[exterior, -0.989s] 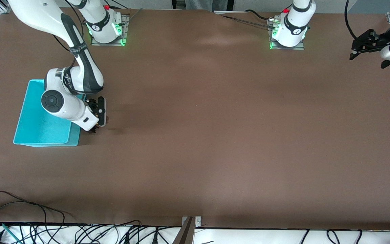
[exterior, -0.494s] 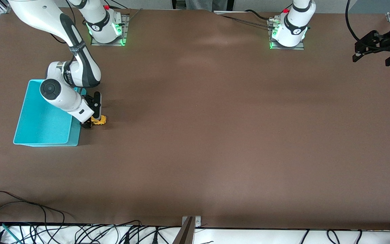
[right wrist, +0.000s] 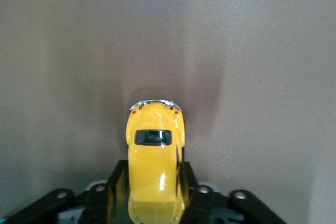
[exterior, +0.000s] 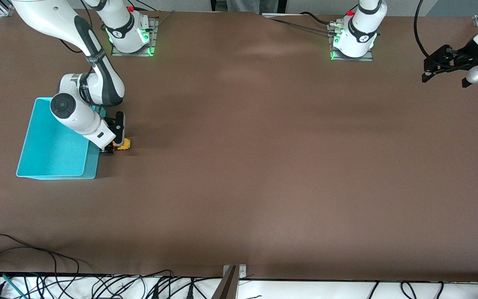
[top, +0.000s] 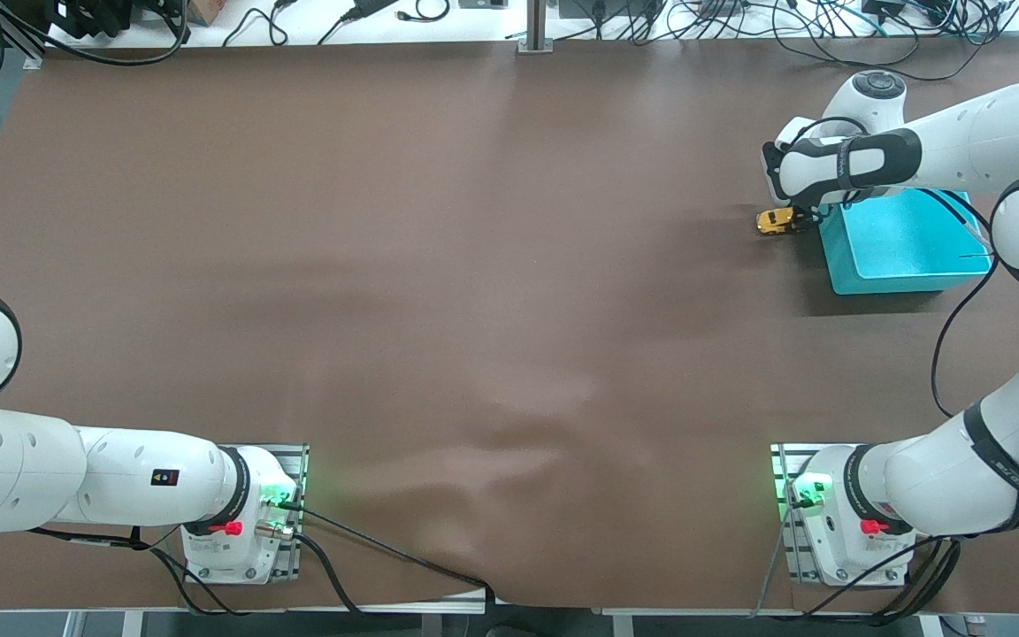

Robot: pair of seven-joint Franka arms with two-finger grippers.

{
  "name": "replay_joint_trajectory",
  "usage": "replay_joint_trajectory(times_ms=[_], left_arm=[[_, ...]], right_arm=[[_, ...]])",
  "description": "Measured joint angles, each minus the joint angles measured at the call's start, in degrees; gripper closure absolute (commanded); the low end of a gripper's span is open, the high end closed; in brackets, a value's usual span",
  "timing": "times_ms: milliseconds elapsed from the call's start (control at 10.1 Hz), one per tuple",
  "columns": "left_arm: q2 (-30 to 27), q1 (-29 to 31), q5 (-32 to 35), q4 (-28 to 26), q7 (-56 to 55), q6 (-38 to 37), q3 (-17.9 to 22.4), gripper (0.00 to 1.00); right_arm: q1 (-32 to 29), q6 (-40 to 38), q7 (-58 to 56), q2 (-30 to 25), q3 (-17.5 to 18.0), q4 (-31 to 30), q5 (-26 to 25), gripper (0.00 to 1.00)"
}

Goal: Wind up and store yellow beetle car
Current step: 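Lift the car with the right gripper and carry it over the cyan bin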

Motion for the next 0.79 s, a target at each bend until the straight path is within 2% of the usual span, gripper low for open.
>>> replay_joint_trajectory(times_ms=[297, 494, 791], left_arm=[[0.25, -0.02, 0.00, 0.02, 0.00, -0.04, 0.24, 0.00], [0.26, -0.02, 0.00, 0.03, -0.05, -0.04, 0.32, 0.00], [0.61, -0.01, 0.00, 0.02, -0.10, -0.41, 0.51, 0.00]], right_arm=[[0.08, 0.12, -0.01, -0.44, 0.38, -0.08, 0.00, 1.00], [0.37, -1.42, 0.39, -2.97, 1.71, 0.55, 0.00, 1.00], [0.79, -13.86, 2.72, -6.38, 3.37, 6.94, 0.00, 1.00]])
